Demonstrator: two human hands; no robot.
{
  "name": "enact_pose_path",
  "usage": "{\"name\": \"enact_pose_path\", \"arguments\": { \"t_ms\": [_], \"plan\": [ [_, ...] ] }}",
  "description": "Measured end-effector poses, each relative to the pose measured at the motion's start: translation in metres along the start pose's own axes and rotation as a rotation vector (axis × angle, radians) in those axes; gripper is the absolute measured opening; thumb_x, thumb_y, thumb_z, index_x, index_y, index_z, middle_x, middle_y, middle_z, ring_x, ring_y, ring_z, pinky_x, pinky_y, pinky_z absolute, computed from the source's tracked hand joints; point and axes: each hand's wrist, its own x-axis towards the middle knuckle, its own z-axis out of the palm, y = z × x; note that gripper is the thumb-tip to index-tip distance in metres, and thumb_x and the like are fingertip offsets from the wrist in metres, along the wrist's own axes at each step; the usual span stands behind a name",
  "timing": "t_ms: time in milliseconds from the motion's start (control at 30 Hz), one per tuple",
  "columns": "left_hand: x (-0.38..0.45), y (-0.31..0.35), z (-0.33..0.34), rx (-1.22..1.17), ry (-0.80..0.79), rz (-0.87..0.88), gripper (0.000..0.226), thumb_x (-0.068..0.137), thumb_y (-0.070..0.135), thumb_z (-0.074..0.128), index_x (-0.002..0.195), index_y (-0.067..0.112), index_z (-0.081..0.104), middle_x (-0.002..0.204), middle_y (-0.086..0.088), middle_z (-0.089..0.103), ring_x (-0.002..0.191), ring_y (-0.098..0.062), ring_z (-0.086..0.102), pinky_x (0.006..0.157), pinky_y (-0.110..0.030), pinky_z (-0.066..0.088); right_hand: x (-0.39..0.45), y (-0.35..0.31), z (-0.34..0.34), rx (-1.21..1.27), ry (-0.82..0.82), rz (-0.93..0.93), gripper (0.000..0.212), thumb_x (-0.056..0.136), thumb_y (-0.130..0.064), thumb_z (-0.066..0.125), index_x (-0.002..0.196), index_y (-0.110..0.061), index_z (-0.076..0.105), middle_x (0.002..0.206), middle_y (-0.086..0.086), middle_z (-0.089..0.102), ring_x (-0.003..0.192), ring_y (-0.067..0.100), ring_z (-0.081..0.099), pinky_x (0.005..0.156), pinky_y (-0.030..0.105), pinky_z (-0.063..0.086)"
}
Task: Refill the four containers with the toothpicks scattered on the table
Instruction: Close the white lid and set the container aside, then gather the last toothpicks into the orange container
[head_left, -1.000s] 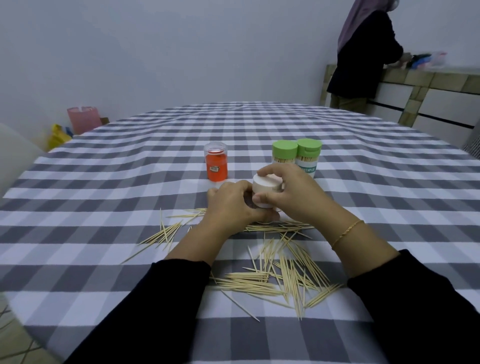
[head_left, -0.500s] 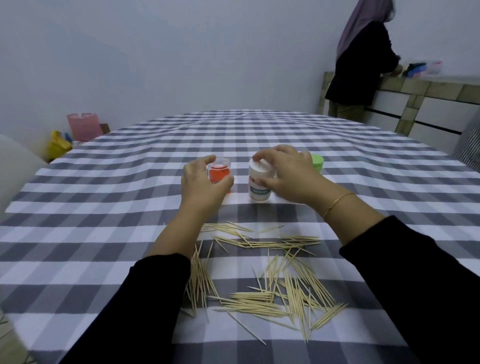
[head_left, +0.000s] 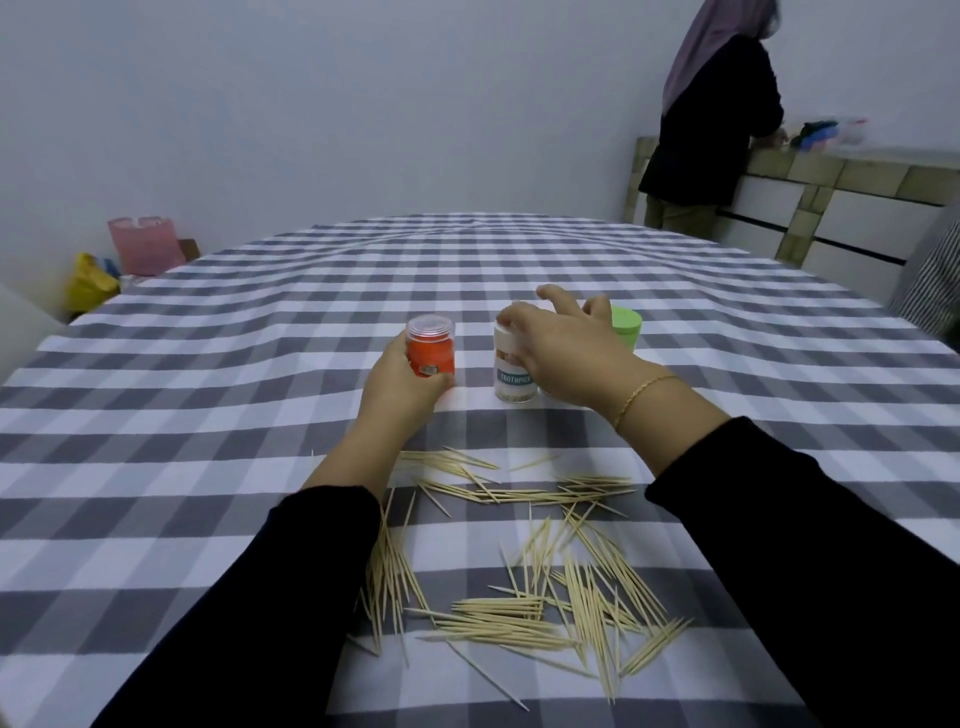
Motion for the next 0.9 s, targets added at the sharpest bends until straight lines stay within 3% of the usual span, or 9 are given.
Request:
{"name": "enact_pose_path", "arguments": {
  "t_ms": [167,267,400,500,600,767,900],
  "plan": [
    [-0.004,0.0,-0.006,0.034,-0.016,0.01,0.065,0.084,0.022,0.074,0.141,0.018,0.042,0.139,-0.005,0.052,0.125,-0.022,0.049,0.093,-0.029,0.037,0.004,0.002,0.012,-0.135,0.107,-0.025,0.042,0.099,-0.021,0.04,0.139,-0.033,0.033,0.149,-0.004,0.033,0.144,0.021,0.01,0.106,0.047,0.015],
    [-0.014,-0.001,-0.01,-0.003,-0.032,0.031,0.065,0.082,0.022,0.076,0.139,0.019,0.044,0.139,-0.003,0.053,0.119,-0.017,0.051,0.089,-0.027,0.038,-0.005,0.001,0.02,-0.187,0.195,-0.035,0.054,0.097,-0.026,0.046,0.145,-0.032,0.024,0.155,-0.004,0.022,0.144,0.022,0.009,0.106,0.048,0.017],
    [-0.032,0.003,-0.015,-0.045,-0.083,0.071,0.066,0.076,0.022,0.081,0.133,0.02,0.048,0.127,0.004,0.059,0.111,-0.012,0.057,0.087,-0.023,0.044,-0.028,-0.002,0.023,0.063,0.357,-0.049,0.047,0.095,-0.033,0.049,0.141,-0.03,0.038,0.147,-0.007,0.038,0.138,0.017,0.023,0.1,0.04,0.02],
    [-0.05,0.006,-0.016,-0.103,-0.205,0.121,0.055,0.073,0.017,0.083,0.118,0.023,0.053,0.109,0.008,0.066,0.095,-0.006,0.065,0.077,-0.023,0.054,-0.041,-0.011,0.021,0.384,0.236,-0.044,0.05,0.091,-0.042,0.055,0.138,-0.027,0.045,0.135,-0.007,0.052,0.127,0.015,0.041,0.102,0.039,0.03],
    [-0.068,0.006,-0.009,-0.075,-0.282,0.163,0.047,0.072,0.015,0.082,0.111,0.021,0.056,0.102,0.003,0.07,0.09,-0.007,0.068,0.077,-0.023,0.056,-0.055,-0.015,0.02,0.671,0.099,-0.001,0.062,0.087,-0.049,0.059,0.139,-0.021,0.044,0.135,0.0,0.054,0.118,0.016,0.053,0.099,0.038,0.044],
    [-0.086,0.008,0.007,-0.064,-0.22,0.189,0.057,0.068,0.025,0.086,0.114,0.023,0.052,0.102,0.008,0.066,0.092,-0.008,0.065,0.075,-0.023,0.055,-0.07,-0.016,0.032,0.788,0.17,0.038,0.064,0.08,-0.041,0.072,0.136,-0.021,0.048,0.129,0.002,0.056,0.113,0.018,0.056,0.096,0.04,0.049],
    [-0.086,0.012,0.023,0.043,-0.125,0.25,0.057,0.073,0.027,0.083,0.113,0.025,0.043,0.107,0.005,0.061,0.095,-0.014,0.06,0.075,-0.026,0.051,-0.078,-0.017,0.04,0.747,0.307,0.01,0.064,0.077,-0.028,0.076,0.135,-0.022,0.049,0.127,-0.001,0.053,0.113,0.008,0.046,0.1,0.027,0.04]
  ]
}}
